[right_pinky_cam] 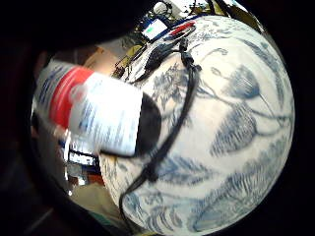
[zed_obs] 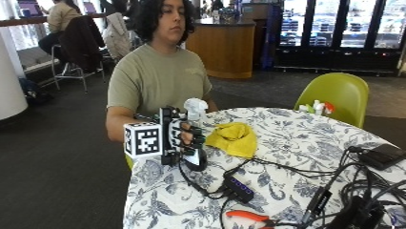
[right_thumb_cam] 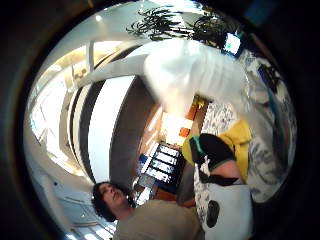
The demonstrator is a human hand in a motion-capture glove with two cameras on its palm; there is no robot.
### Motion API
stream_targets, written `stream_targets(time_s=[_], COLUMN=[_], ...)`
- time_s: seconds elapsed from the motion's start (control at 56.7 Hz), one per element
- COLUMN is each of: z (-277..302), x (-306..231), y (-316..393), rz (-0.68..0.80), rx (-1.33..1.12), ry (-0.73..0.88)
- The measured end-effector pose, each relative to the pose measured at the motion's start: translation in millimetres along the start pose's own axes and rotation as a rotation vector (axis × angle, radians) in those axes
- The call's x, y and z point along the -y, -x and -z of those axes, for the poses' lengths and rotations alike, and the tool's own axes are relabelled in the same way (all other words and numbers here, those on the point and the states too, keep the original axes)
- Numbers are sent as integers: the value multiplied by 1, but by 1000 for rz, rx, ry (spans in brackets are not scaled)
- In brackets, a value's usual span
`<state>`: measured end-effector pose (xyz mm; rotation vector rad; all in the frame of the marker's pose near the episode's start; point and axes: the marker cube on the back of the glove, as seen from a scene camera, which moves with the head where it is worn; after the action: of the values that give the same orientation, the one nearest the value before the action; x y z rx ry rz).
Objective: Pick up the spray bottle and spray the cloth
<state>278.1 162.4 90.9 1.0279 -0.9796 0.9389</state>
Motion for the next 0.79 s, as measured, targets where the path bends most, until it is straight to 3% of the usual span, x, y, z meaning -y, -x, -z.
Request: stream_targets(time_s=[0.124, 0.3, 0.618, 0.794], z=[-20, -40, -62, -64], x=[24, 50, 58, 25], y=[-5, -11, 20, 106], rz=[-38, 57, 152, 163], rx=[71, 24, 186, 261], ry=[-23, -50, 80, 377])
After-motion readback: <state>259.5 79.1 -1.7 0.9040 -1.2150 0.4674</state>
